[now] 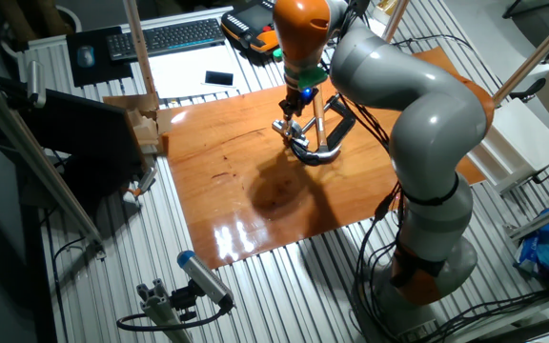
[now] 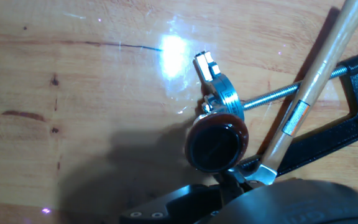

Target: Push down the lever

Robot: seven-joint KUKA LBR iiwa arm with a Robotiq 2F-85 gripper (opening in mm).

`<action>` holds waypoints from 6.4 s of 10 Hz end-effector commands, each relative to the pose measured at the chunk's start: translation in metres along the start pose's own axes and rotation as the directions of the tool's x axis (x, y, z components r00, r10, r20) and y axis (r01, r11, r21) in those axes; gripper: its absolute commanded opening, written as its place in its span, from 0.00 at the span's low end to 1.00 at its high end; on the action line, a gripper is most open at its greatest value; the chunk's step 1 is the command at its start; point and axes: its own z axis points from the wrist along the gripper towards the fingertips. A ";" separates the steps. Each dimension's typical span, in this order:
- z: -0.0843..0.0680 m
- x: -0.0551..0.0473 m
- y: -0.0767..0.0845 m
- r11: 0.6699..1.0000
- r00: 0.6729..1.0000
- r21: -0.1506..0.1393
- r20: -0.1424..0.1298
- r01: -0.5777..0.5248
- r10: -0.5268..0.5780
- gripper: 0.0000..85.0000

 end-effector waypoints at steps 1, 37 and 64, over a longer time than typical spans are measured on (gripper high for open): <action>0.000 -0.002 0.002 1.000 1.000 0.000 0.000 -0.003 0.003 0.00; 0.019 -0.061 0.025 1.000 0.994 -0.025 0.106 -0.019 0.021 0.00; 0.042 -0.087 0.044 0.993 0.988 -0.098 0.135 -0.067 0.080 0.00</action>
